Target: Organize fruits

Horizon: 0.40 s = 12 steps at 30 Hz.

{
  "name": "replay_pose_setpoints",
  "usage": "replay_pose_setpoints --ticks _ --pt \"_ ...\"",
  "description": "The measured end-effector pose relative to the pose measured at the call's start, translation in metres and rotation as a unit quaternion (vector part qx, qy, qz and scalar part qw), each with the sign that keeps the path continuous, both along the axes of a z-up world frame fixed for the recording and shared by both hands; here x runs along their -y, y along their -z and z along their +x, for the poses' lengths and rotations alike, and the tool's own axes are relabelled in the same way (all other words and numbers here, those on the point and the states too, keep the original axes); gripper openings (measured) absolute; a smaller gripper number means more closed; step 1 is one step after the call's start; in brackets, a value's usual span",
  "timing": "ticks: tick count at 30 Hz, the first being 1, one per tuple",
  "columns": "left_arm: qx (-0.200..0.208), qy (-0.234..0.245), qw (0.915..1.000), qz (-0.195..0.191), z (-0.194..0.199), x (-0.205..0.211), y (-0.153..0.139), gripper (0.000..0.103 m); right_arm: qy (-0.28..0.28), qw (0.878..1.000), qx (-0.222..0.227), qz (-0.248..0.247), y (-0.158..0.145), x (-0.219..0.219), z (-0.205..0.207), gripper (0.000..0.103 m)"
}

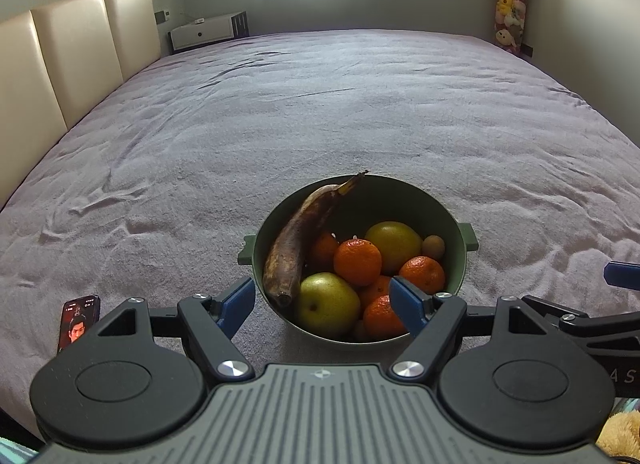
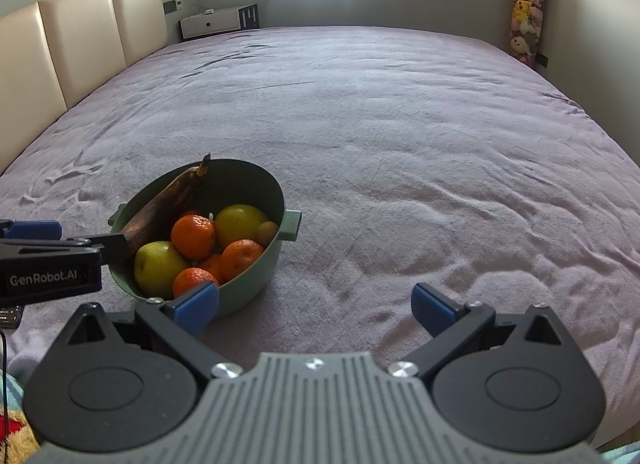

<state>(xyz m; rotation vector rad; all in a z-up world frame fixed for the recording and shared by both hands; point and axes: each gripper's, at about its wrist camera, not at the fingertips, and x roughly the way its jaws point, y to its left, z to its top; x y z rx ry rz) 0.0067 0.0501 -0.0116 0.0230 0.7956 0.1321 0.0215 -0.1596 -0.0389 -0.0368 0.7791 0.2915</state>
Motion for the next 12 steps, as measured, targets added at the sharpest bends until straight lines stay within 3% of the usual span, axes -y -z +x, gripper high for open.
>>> replay_pose_setpoints --ticks 12 --pt "0.007 -0.002 1.0 0.003 -0.0008 -0.0019 -0.0016 0.089 -0.001 1.0 -0.001 -0.001 0.0006 -0.0005 0.0004 0.099"
